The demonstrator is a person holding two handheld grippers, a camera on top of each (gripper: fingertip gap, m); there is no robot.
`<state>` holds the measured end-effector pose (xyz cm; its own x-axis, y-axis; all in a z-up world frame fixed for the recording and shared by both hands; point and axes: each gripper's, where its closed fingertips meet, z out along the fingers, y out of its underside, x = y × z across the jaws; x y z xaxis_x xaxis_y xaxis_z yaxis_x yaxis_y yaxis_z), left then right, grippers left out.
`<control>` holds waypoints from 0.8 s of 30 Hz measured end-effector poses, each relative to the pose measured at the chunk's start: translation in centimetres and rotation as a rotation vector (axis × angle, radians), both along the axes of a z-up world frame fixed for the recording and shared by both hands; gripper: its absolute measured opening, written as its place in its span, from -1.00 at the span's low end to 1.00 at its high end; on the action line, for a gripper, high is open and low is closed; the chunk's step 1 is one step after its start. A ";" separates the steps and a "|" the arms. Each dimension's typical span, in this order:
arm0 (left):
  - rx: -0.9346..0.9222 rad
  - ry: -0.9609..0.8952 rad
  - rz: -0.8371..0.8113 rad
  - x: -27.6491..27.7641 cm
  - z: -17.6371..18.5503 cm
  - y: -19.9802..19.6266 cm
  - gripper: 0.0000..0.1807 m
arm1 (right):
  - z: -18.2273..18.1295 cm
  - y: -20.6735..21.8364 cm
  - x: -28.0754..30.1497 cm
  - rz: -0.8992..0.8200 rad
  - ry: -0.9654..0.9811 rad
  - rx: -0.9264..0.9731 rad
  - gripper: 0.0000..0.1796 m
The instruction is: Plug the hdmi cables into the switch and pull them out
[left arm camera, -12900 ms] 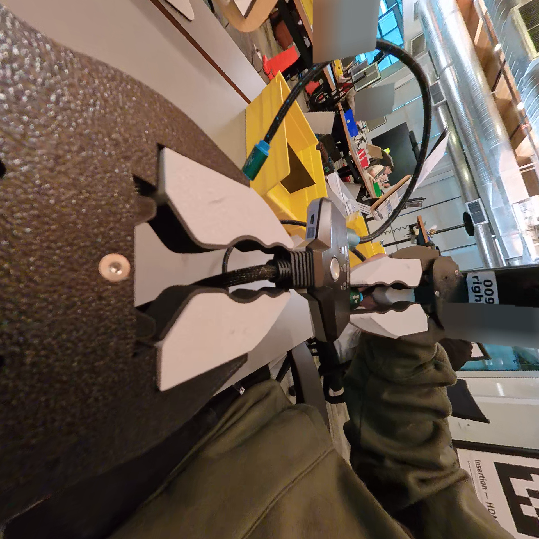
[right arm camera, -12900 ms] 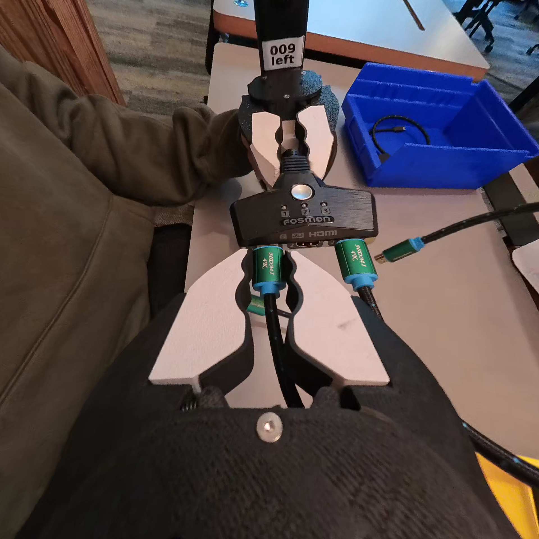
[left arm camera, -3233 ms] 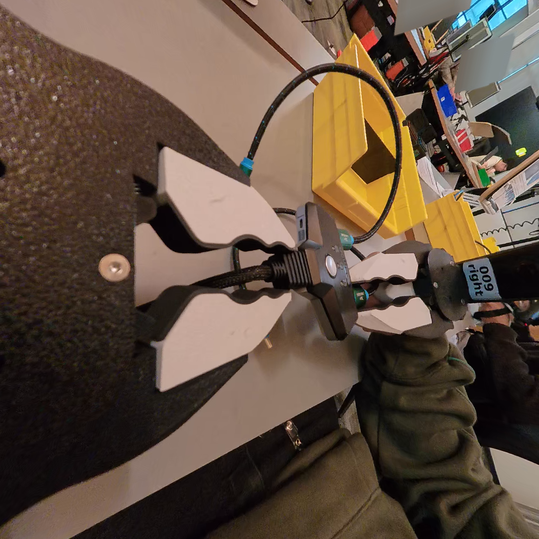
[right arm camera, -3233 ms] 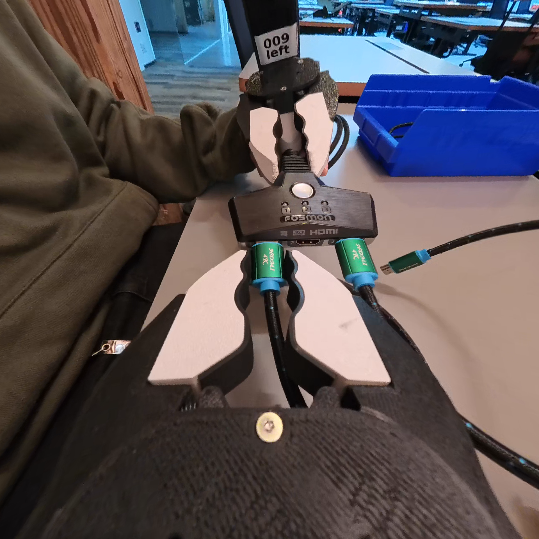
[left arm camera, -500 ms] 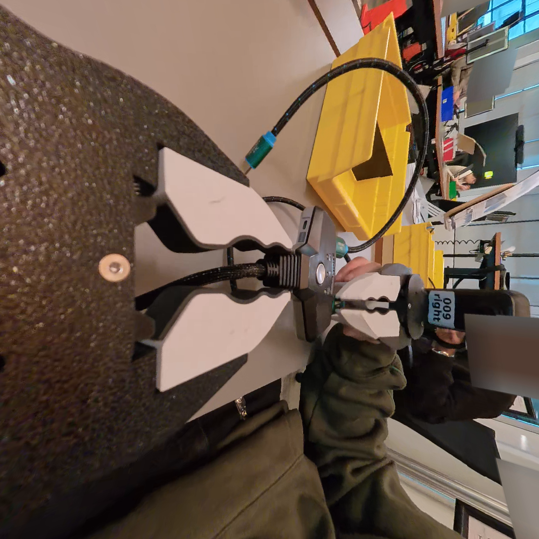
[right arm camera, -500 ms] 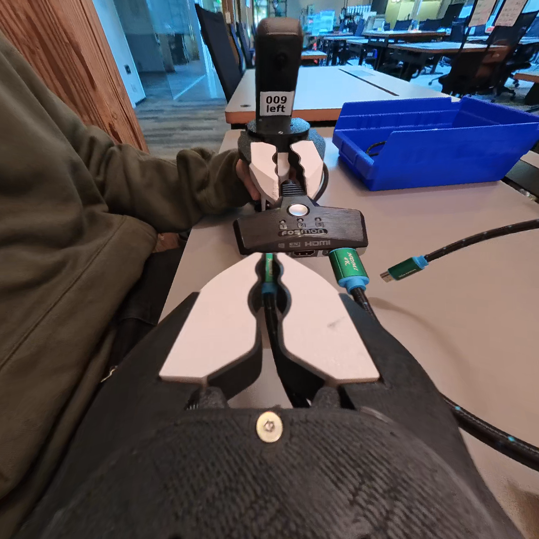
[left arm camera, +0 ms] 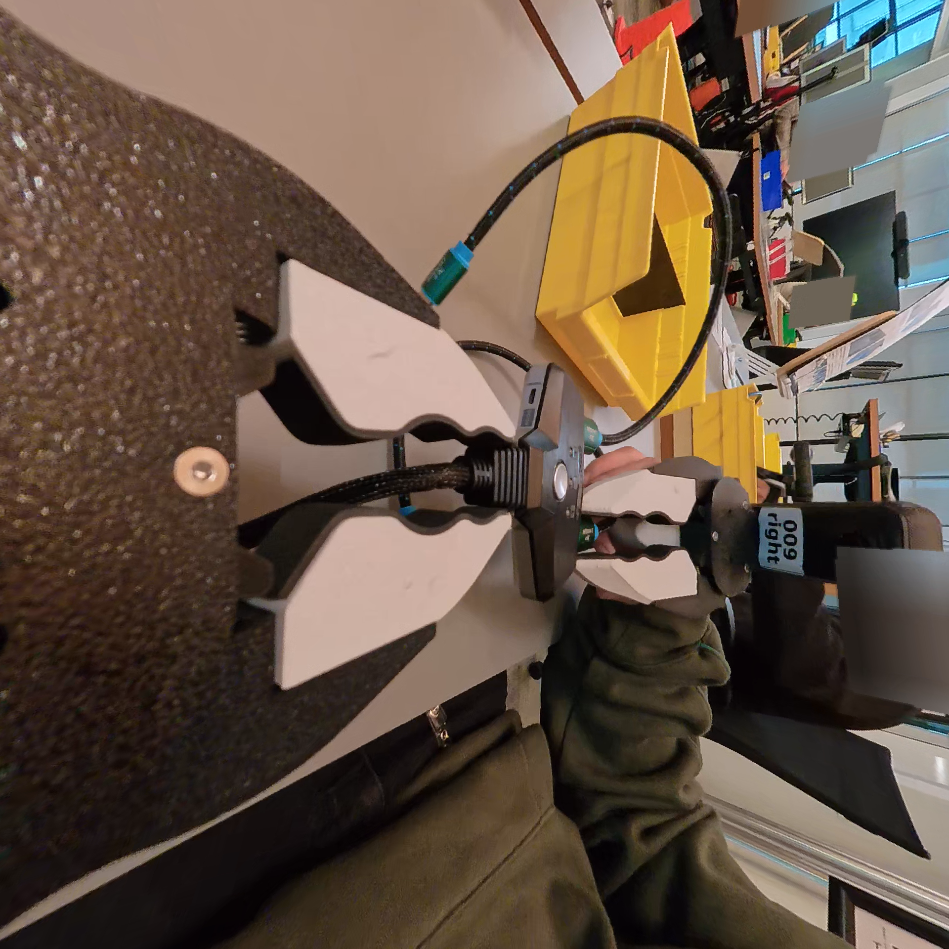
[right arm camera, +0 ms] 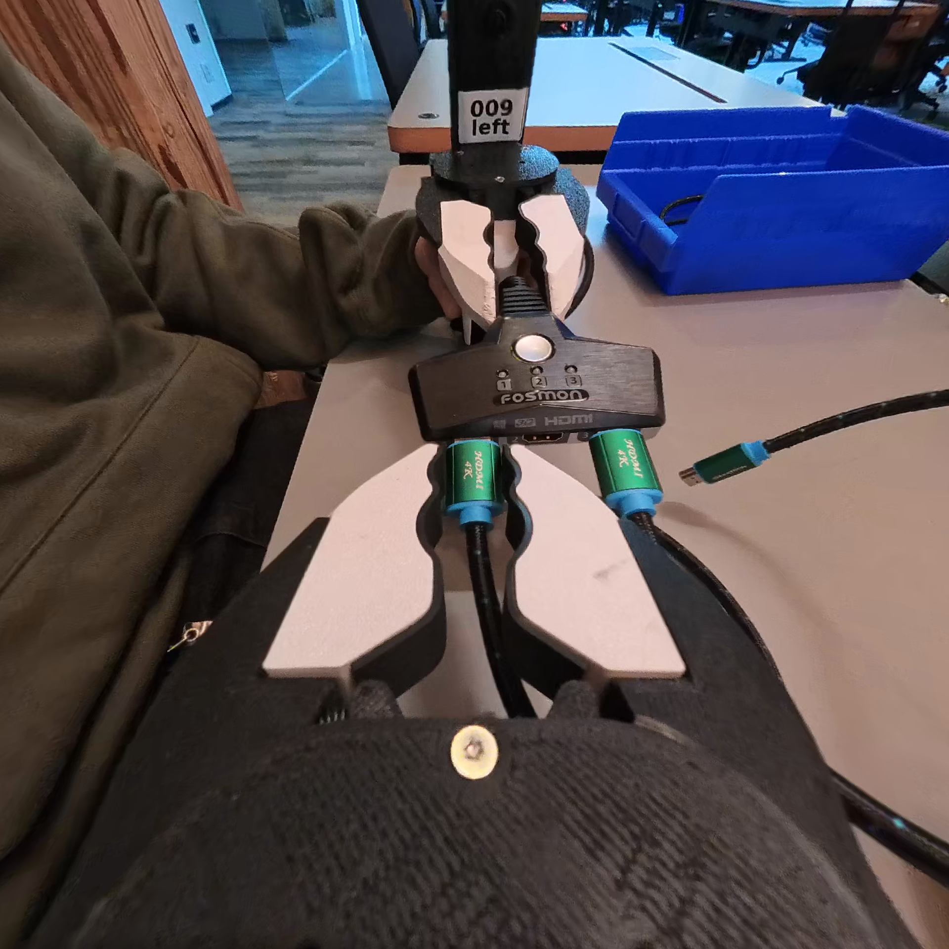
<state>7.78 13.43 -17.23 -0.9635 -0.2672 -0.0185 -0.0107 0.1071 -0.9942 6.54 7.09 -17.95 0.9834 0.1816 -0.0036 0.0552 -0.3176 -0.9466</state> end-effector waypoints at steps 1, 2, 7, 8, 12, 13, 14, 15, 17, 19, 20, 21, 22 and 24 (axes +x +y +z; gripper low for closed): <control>-0.008 -0.001 -0.002 0.0 0.1 0.0 -0.77 | 0.1 0.0 0.0 -0.001 -0.001 0.002 -0.77; -0.015 -0.002 -0.004 0.0 0.1 0.0 -0.77 | 0.2 0.0 0.0 0.002 0.005 0.007 -0.77; -0.031 -0.022 -0.001 -0.1 0.4 0.2 -0.77 | 0.1 0.3 0.0 -0.003 0.015 0.020 -0.77; -0.030 -0.027 -0.004 -0.1 0.4 0.2 -0.77 | -0.1 0.3 -0.1 0.002 0.017 0.012 -0.77; -0.024 -0.031 0.003 0.0 0.4 0.2 -0.77 | -0.5 0.4 0.0 -0.005 0.020 0.000 -0.77; -0.024 -0.029 0.004 0.0 0.3 0.2 -0.77 | -0.5 0.4 0.0 -0.004 0.018 -0.005 -0.77; -0.023 -0.031 0.006 0.0 0.3 0.2 -0.77 | -0.6 0.4 0.0 -0.006 0.010 -0.011 -0.77; -0.018 -0.033 0.004 0.0 0.3 0.2 -0.77 | -0.8 0.5 0.0 -0.007 0.007 -0.022 -0.77; -0.001 -0.042 -0.003 -0.2 0.1 0.0 -0.77 | -1.3 0.4 -0.2 0.013 -0.029 -0.068 -0.78; -0.004 -0.056 -0.013 -0.5 0.5 0.1 -0.77 | -1.1 0.3 -0.5 0.026 -0.081 -0.075 -0.77; -0.012 -0.061 -0.020 -0.6 0.8 0.1 -0.77 | -0.4 0.3 -0.6 0.032 -0.092 -0.057 -0.77; -0.011 -0.072 -0.020 -0.7 1.1 0.1 -0.77 | 0.0 0.2 -0.7 0.031 -0.103 -0.063 -0.77; 0.003 -0.085 -0.019 -0.8 1.3 0.0 -0.77 | 0.2 0.1 -0.7 0.037 -0.123 -0.078 -0.76; 0.027 -0.107 -0.015 -0.9 1.5 0.0 -0.77 | 0.4 -0.1 -0.7 0.032 -0.171 -0.090 -0.76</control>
